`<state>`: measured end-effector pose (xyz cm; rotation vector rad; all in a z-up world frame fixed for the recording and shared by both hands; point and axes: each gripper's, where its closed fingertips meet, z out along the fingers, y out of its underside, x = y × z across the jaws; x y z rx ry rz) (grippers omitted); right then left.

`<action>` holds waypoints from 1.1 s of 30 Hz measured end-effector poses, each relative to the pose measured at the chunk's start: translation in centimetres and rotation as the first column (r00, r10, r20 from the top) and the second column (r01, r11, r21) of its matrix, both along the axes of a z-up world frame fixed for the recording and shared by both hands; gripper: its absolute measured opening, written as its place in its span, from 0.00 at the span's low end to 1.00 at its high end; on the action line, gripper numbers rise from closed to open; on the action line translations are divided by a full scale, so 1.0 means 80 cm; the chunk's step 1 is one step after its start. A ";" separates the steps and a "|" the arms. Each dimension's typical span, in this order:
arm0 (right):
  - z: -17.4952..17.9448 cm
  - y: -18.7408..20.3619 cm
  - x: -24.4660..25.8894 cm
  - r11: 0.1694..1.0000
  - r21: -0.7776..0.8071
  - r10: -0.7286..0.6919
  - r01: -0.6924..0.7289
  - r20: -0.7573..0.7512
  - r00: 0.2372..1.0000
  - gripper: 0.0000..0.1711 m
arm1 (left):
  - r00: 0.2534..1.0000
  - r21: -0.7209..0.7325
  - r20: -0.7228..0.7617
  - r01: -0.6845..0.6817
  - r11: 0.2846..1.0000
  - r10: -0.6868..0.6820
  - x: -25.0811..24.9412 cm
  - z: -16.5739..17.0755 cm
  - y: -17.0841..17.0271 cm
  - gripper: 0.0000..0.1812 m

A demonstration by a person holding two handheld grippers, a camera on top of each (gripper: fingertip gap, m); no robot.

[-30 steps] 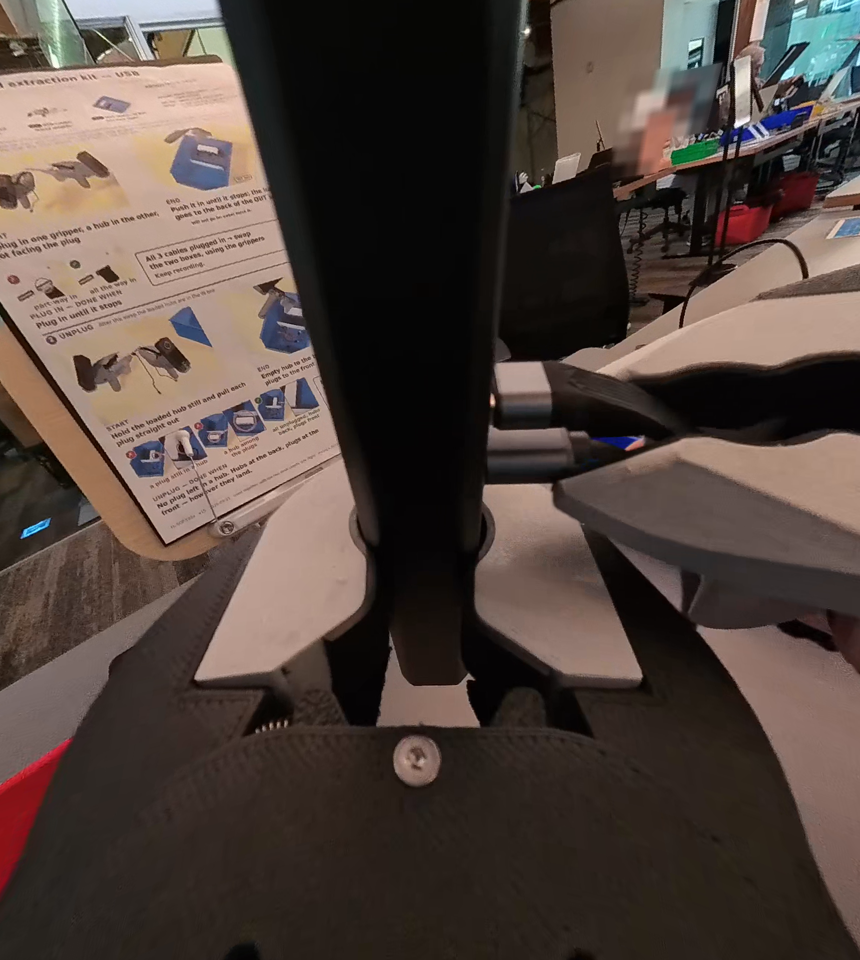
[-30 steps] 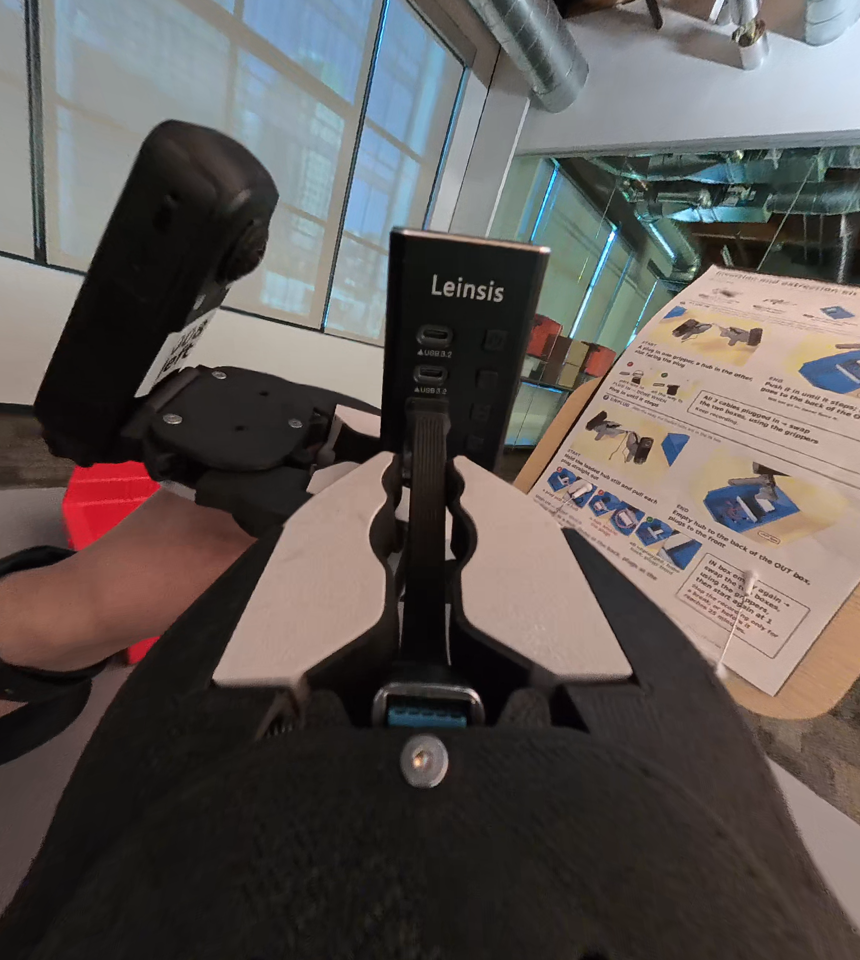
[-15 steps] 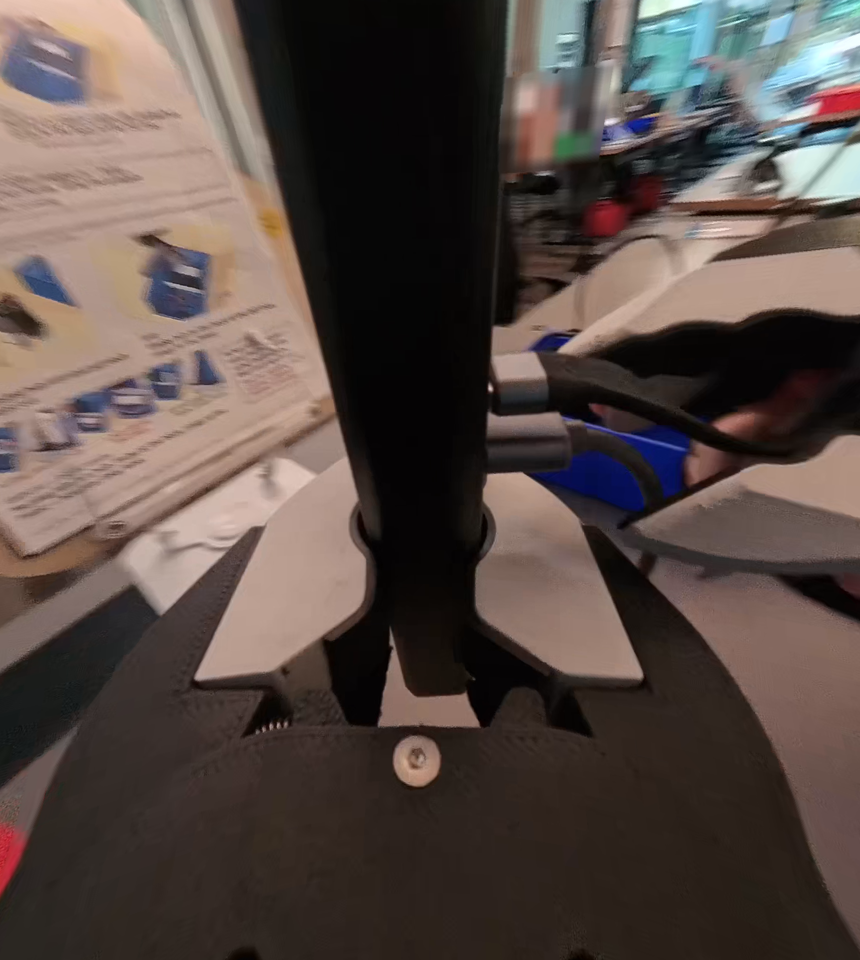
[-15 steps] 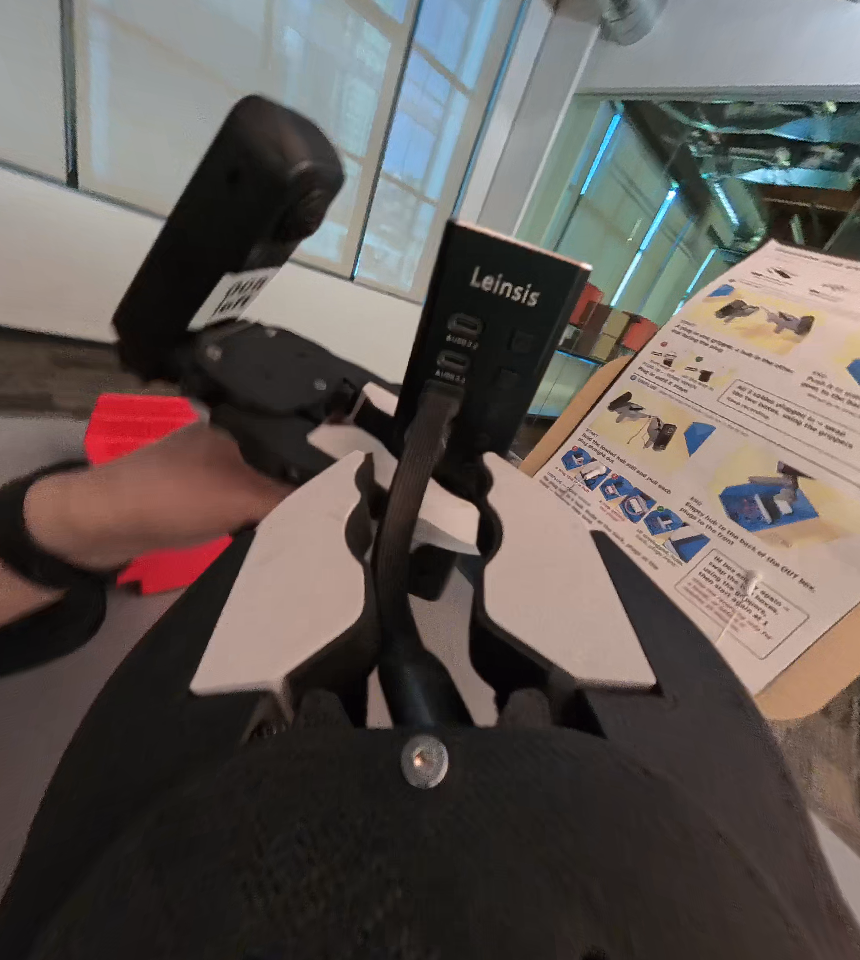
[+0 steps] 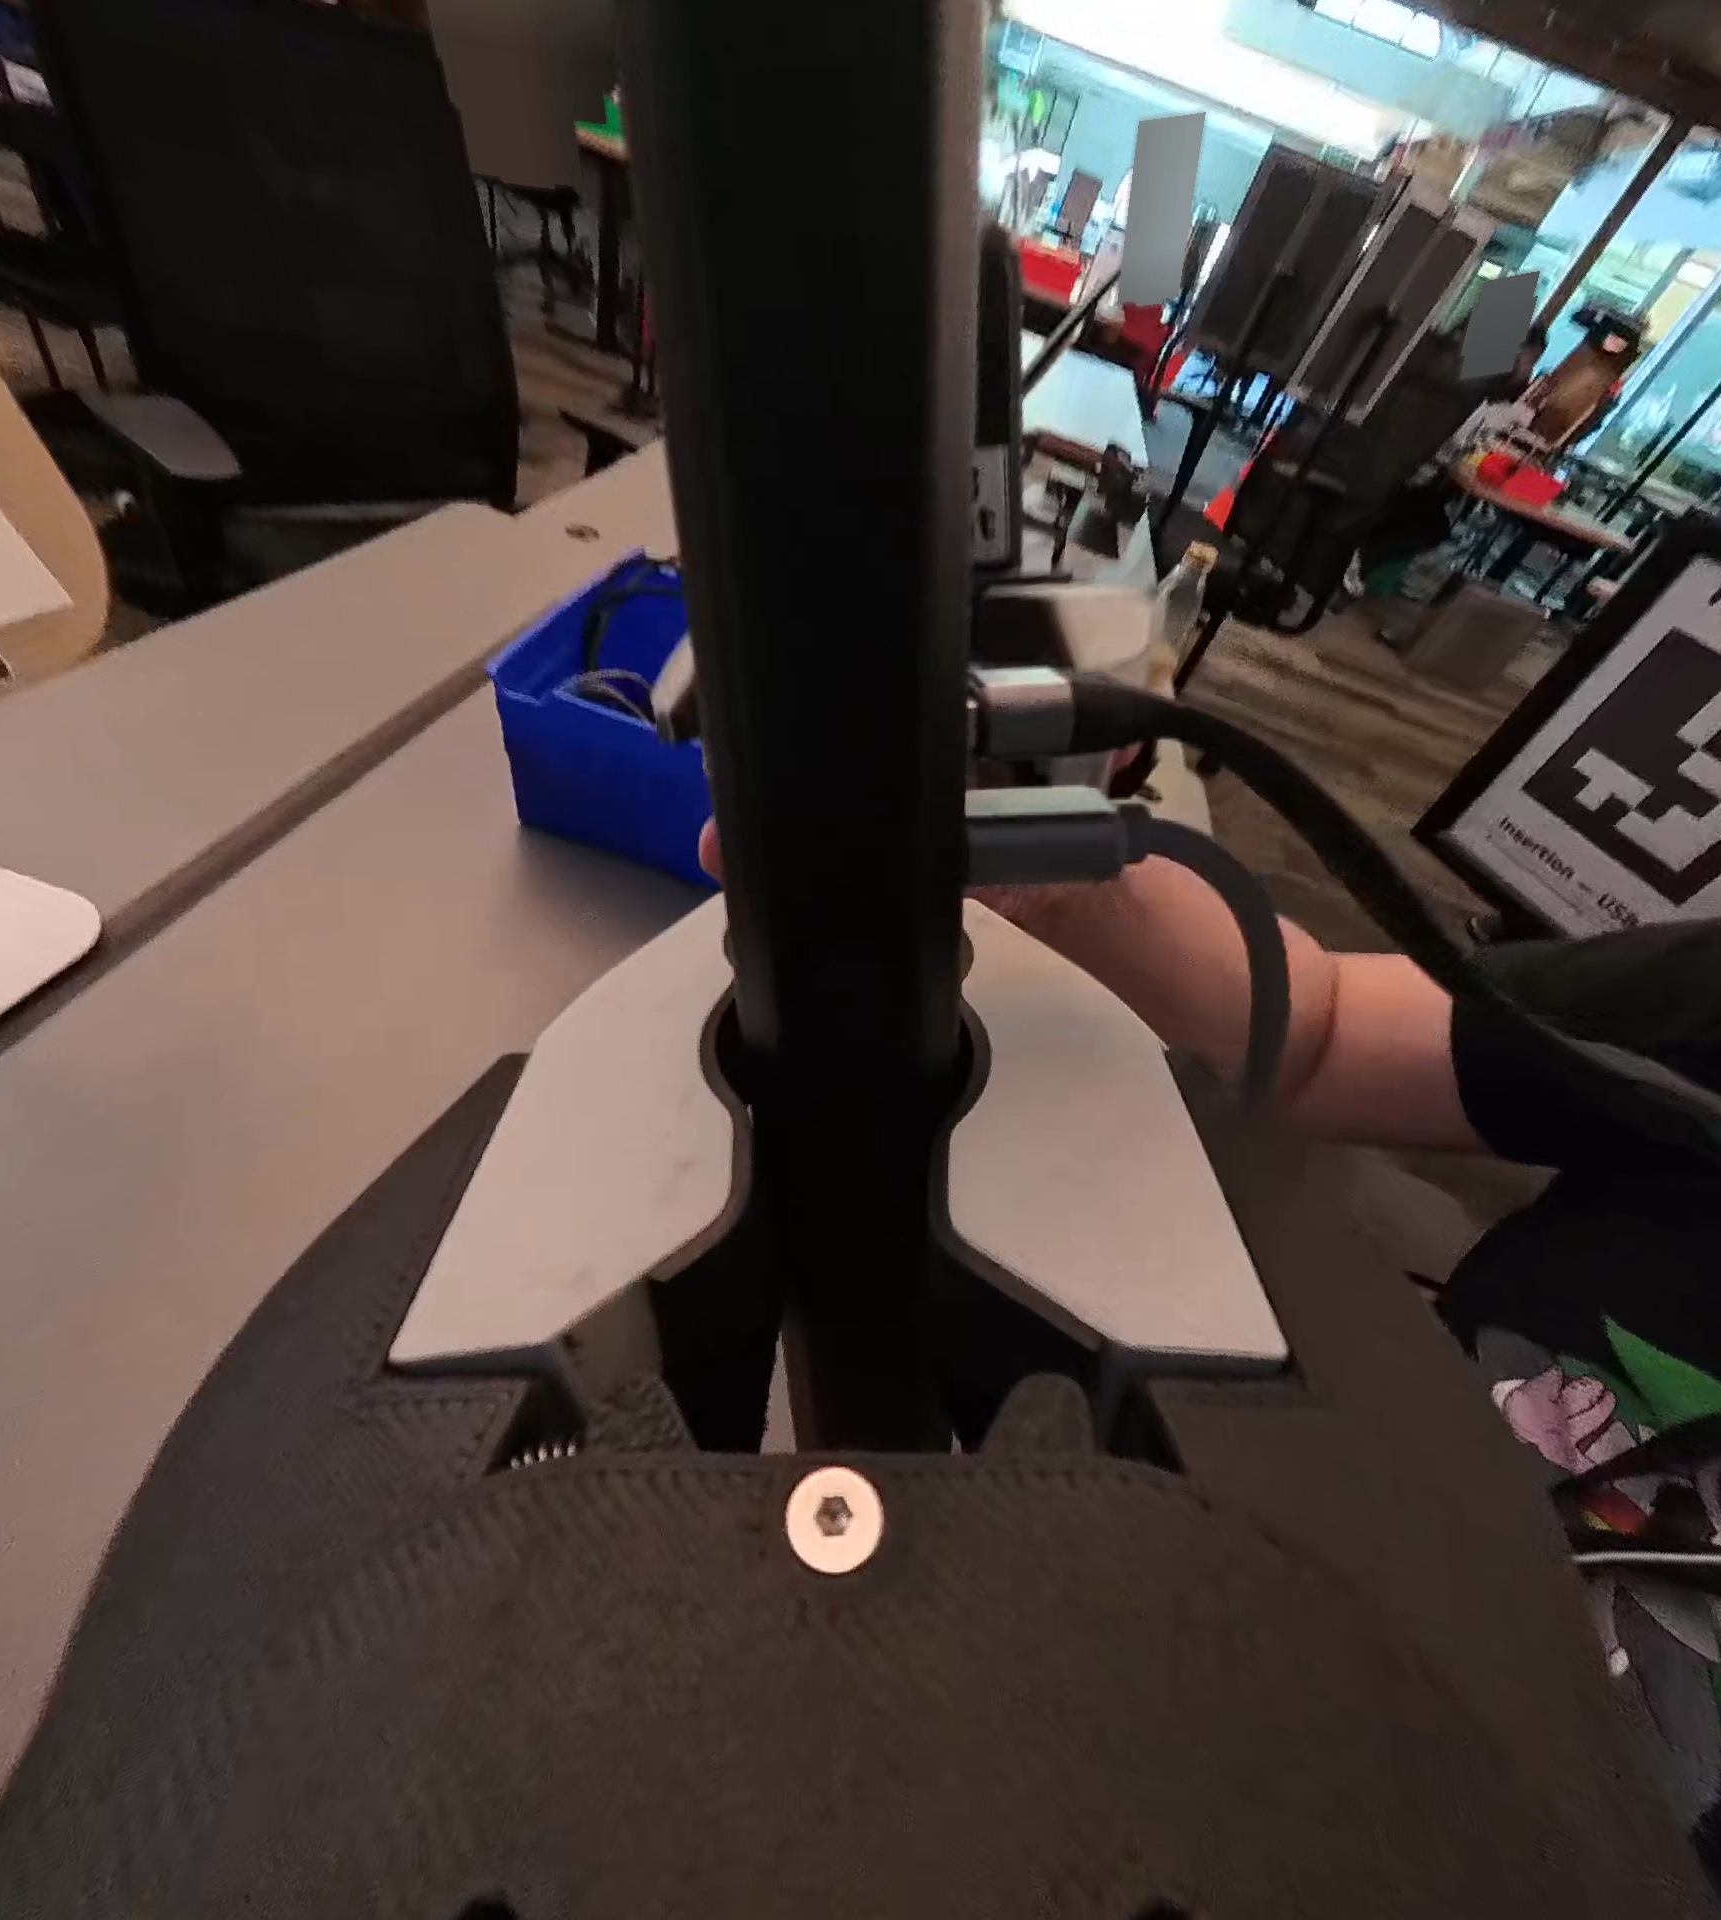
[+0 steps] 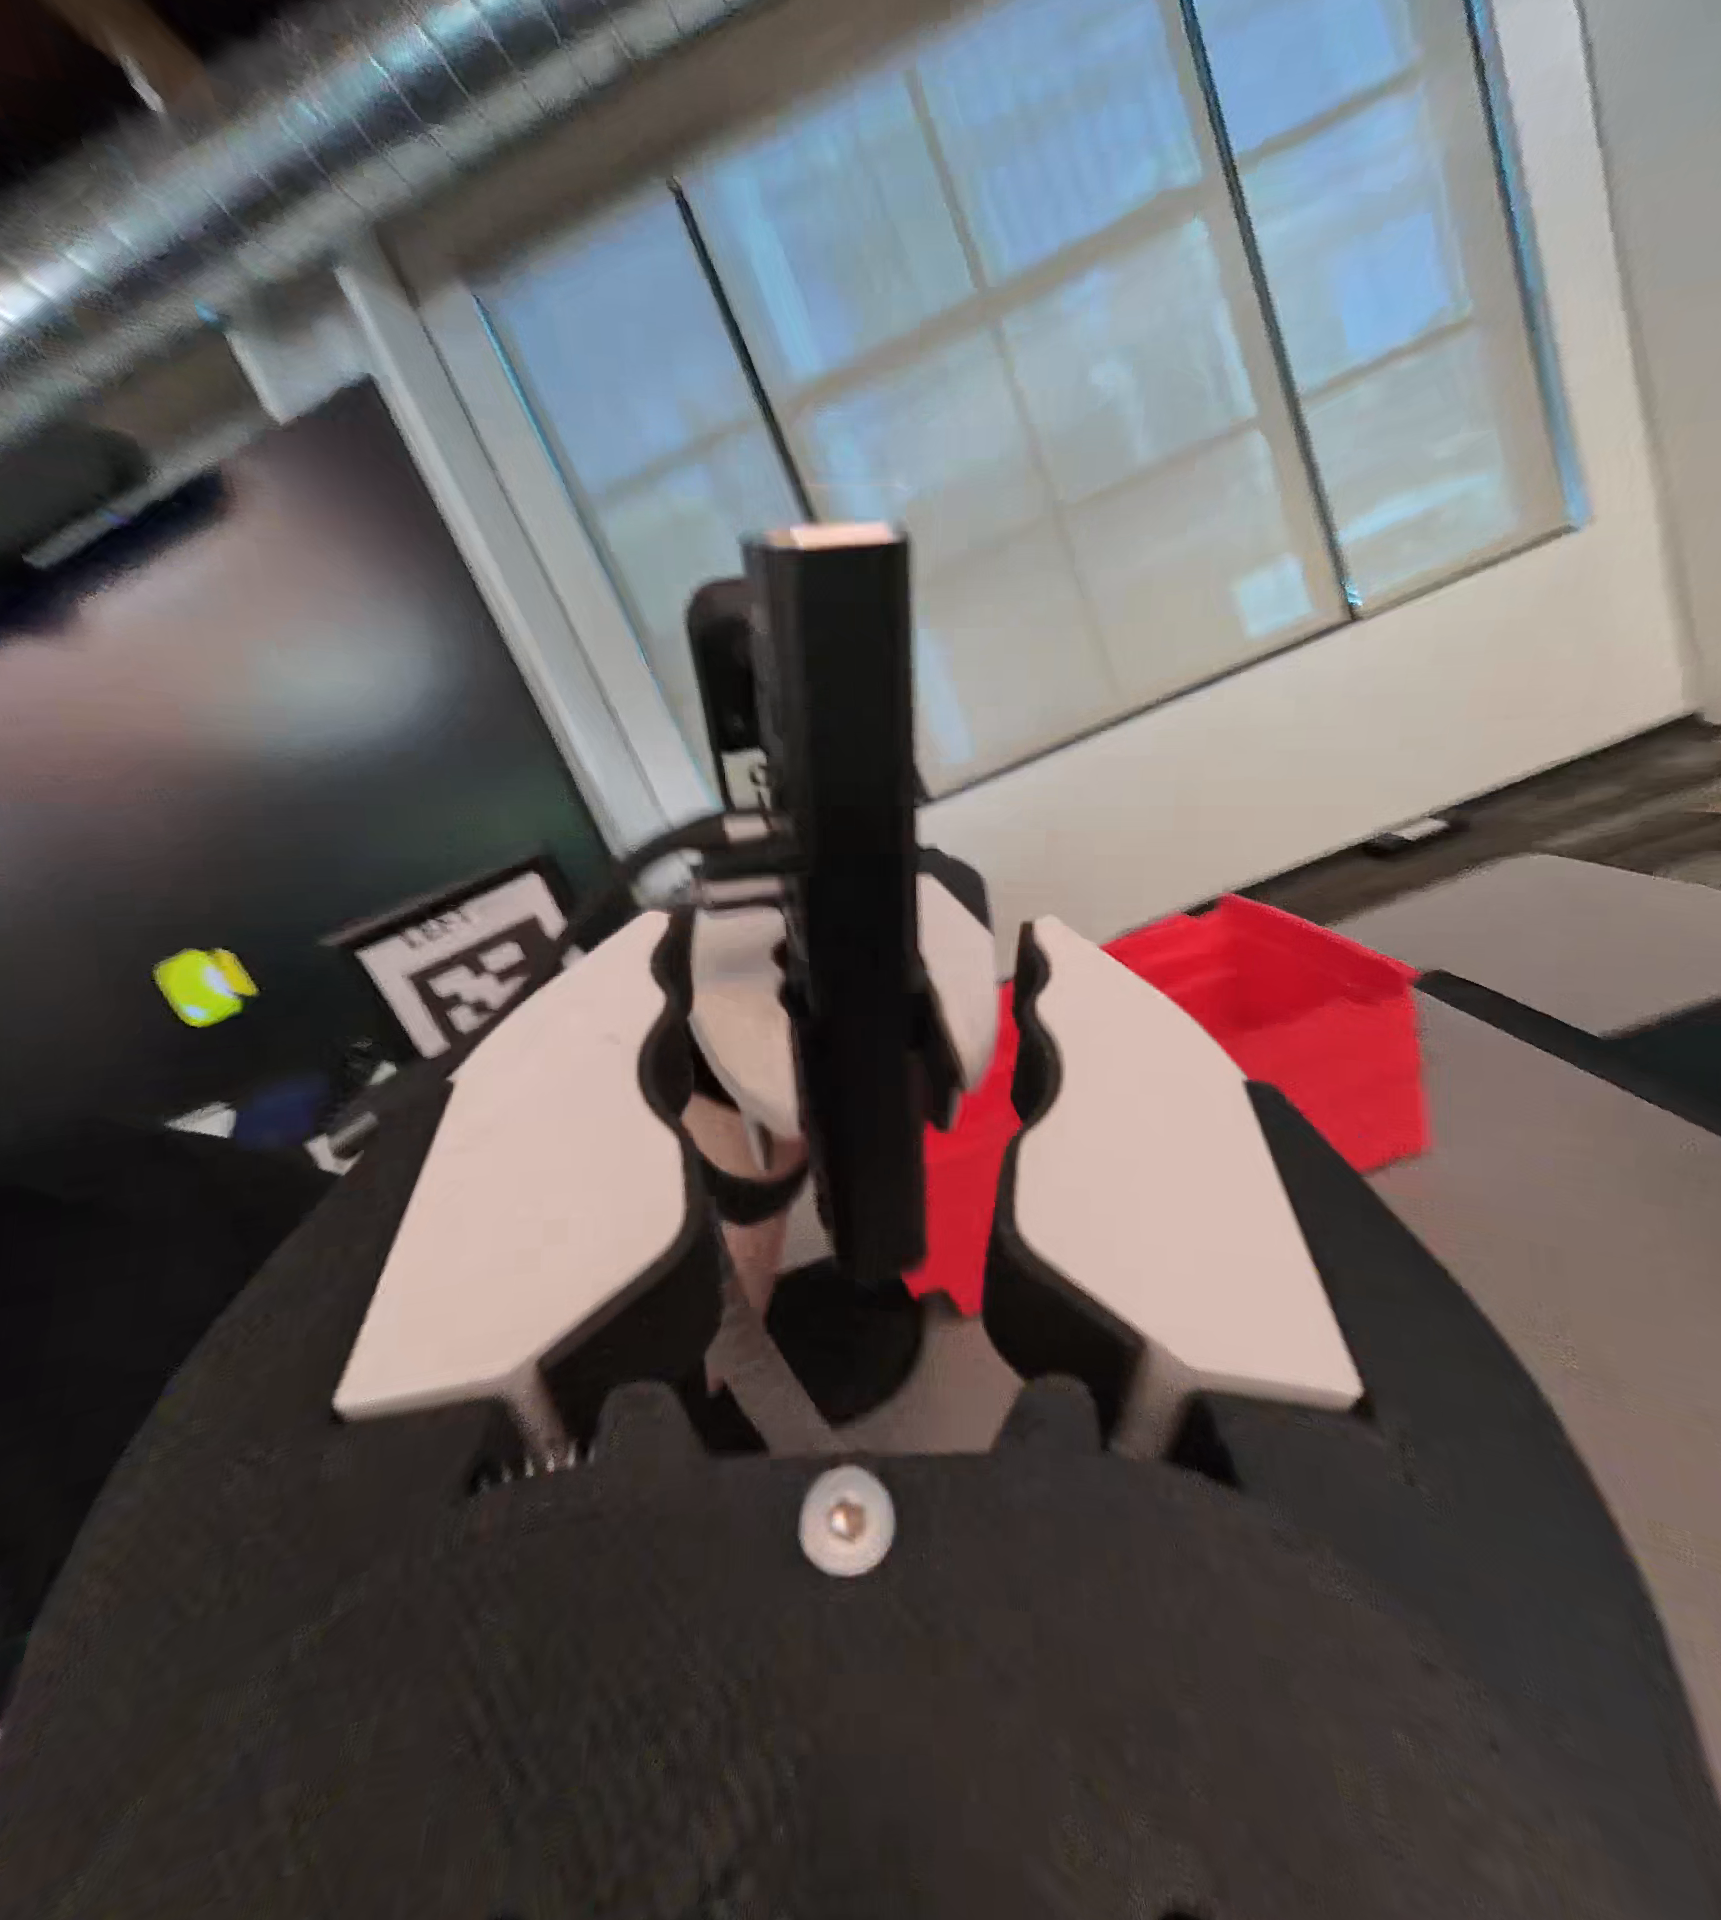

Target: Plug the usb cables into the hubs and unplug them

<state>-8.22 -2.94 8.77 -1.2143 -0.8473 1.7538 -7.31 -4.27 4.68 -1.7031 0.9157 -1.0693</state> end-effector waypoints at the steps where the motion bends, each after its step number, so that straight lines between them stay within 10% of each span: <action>1: 0.002 -0.002 -0.003 1.000 0.003 0.020 -0.020 -0.002 1.000 0.35 | 1.000 -0.014 -0.017 0.010 1.000 -0.010 0.005 -0.007 -0.001 0.17; 22: -0.048 -0.007 0.008 0.980 -0.012 0.196 -0.196 0.141 0.970 0.16 | 0.970 -0.232 -0.070 0.210 0.950 -0.232 0.050 -0.072 -0.022 0.17; 33: -0.071 0.051 0.021 0.982 -0.182 0.078 -0.054 0.124 0.989 0.16 | 0.999 -0.282 0.043 0.045 0.958 -0.034 0.004 -0.057 0.028 0.25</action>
